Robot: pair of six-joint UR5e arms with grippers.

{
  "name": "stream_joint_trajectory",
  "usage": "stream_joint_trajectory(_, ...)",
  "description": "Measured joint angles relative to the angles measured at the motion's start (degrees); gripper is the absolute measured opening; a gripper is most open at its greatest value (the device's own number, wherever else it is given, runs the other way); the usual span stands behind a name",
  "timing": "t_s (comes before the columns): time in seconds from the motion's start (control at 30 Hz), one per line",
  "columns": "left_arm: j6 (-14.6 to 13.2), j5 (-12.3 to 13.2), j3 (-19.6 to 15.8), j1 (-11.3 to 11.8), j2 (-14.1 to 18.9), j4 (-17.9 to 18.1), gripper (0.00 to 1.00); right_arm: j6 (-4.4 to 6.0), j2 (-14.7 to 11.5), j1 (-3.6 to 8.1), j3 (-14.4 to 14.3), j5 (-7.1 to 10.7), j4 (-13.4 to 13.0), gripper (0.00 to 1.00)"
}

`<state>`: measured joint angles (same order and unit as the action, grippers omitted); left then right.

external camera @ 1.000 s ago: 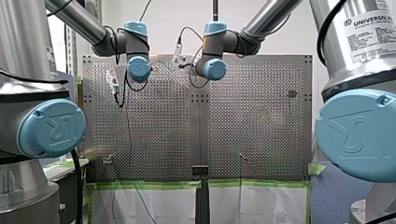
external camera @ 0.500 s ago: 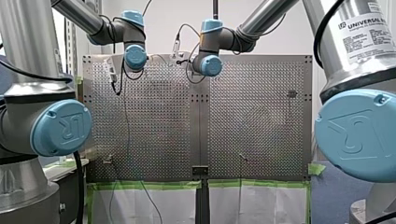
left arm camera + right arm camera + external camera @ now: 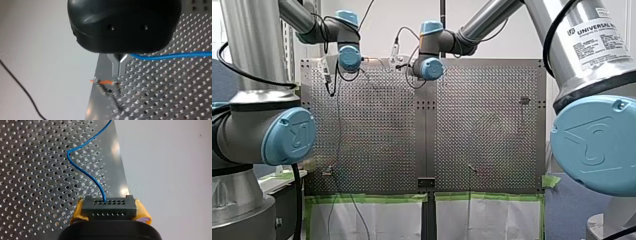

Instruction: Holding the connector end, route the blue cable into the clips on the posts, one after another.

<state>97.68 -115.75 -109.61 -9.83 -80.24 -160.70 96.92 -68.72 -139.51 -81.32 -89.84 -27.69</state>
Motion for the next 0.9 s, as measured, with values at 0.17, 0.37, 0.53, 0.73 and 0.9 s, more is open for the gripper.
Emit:
stream_joint_trajectory(0.17,0.26,1.55,0.74,2.88,-0.02,-0.21,0.00,0.11,1.17,-0.10,2.18,0.09,1.36,0.00)
stream_joint_trajectory(0.37,0.40,2.99,2.16,5.38,-0.68,-0.24,0.00,0.13,3.40,-0.07,5.13,0.20,2.48,0.00)
stream_joint_trajectory(0.53,0.61,4.59,3.29,6.31,-1.77,-0.30,0.00,0.16,4.71,-0.19,7.55,0.82,3.35,0.00)
stream_joint_trajectory(0.73,1.63,5.73,3.61,7.21,-2.29,-0.25,0.00,0.32,5.14,-0.30,8.19,1.05,4.14,0.00)
stream_joint_trajectory(0.9,2.63,5.83,3.62,8.09,-2.57,0.00,0.00,0.27,5.62,-0.67,8.22,1.07,4.71,0.00)
